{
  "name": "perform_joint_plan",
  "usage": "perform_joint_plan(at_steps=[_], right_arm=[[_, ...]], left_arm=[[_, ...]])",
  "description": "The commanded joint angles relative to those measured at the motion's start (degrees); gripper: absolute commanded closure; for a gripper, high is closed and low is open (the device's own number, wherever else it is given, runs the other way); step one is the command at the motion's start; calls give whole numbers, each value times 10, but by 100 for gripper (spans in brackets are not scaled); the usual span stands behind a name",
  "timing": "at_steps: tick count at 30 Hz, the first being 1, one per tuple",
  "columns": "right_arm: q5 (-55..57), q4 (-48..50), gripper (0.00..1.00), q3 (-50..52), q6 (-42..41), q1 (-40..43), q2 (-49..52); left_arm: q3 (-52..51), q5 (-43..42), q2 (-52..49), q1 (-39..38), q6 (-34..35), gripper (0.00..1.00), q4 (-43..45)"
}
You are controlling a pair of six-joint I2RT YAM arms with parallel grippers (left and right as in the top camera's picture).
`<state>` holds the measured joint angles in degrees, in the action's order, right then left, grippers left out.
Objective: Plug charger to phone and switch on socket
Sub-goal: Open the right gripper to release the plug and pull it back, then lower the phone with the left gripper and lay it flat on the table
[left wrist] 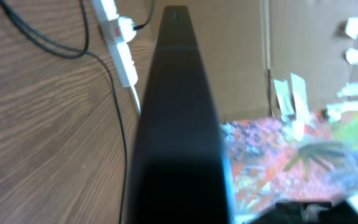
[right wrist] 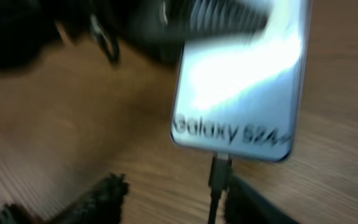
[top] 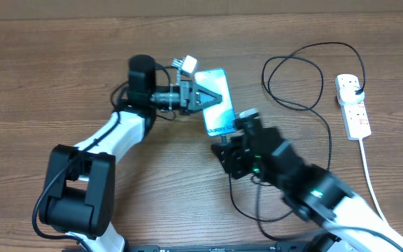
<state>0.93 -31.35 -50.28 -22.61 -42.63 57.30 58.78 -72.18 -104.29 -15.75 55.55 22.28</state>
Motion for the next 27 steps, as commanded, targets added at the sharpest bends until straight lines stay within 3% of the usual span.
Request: perform_joint_plan(at_steps=[1, 5, 7, 11, 12, 16, 18, 27], right_arm=[[84, -43, 33, -58, 5, 18, -85], [167, -96, 21, -78, 5, 22, -168], [207, -110, 19, -79, 5, 22, -209], [255, -128, 17, -79, 1, 22, -252], [255, -128, 17, -79, 1, 22, -254], [246, -127, 17, -78, -4, 22, -246], [245, -127, 17, -78, -19, 22, -238], [229, -125, 16, -78, -61, 22, -188]], left_arm=[[3, 82, -4, -35, 37, 96, 5], [30, 161, -4, -69, 31, 96, -21], [56, 197, -4, -82, -13, 96, -79], [123, 283, -4, -91, -159, 96, -309], [149, 335, -4, -90, -239, 96, -415], [166, 413, -4, -76, -364, 96, -554], [165, 406, -11, -66, -391, 96, -578], [165, 214, -97, -14, -466, 96, -565]])
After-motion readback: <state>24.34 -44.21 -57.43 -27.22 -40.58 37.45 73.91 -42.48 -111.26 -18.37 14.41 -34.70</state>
